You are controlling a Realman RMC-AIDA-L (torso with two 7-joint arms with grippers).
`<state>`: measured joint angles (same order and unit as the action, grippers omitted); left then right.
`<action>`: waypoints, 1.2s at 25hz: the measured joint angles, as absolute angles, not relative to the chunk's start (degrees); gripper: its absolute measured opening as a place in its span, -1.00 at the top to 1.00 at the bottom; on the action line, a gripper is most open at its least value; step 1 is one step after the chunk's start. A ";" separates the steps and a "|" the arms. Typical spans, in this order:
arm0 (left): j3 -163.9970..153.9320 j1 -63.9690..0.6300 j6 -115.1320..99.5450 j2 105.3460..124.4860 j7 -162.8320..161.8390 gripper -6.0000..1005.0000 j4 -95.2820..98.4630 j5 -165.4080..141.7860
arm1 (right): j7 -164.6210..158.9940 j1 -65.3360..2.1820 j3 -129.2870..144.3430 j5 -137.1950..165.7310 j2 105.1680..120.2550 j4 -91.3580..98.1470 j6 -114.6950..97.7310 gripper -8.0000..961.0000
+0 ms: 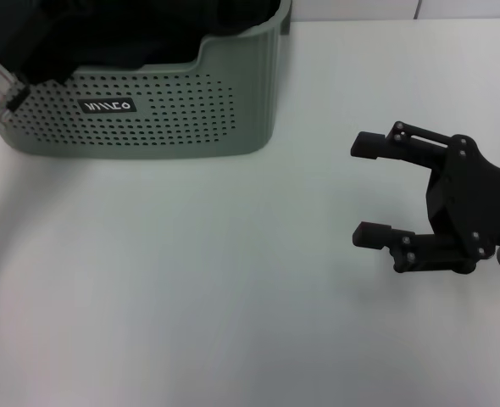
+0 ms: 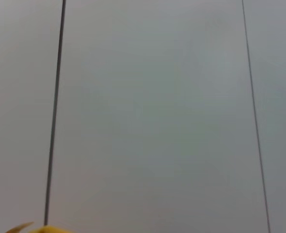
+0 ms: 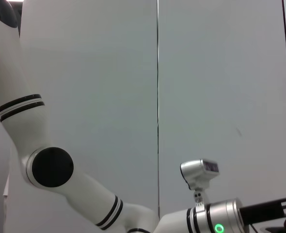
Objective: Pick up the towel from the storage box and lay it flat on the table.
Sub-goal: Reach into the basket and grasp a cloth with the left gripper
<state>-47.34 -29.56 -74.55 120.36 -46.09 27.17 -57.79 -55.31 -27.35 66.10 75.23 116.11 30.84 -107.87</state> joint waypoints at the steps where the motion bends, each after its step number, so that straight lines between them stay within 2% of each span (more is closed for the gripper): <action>1: -47.34 -29.30 -74.34 120.34 -45.04 -0.67 26.89 -57.79 | -55.31 -27.32 66.04 75.09 116.12 30.67 -107.88 -0.78; 9: -47.37 -27.17 -74.37 120.62 -33.84 -0.65 26.09 -57.72 | -55.28 -27.87 66.32 74.69 116.17 29.91 -107.96 -0.78; 29: -50.95 -32.38 -65.37 120.59 -22.38 -0.61 20.91 -49.27 | -54.18 -27.95 66.26 74.62 116.18 28.90 -109.45 -0.77; 30: -51.02 -32.55 -65.28 120.59 -22.35 -0.53 20.91 -49.27 | -53.97 -27.94 66.24 74.61 116.18 28.87 -109.45 -0.77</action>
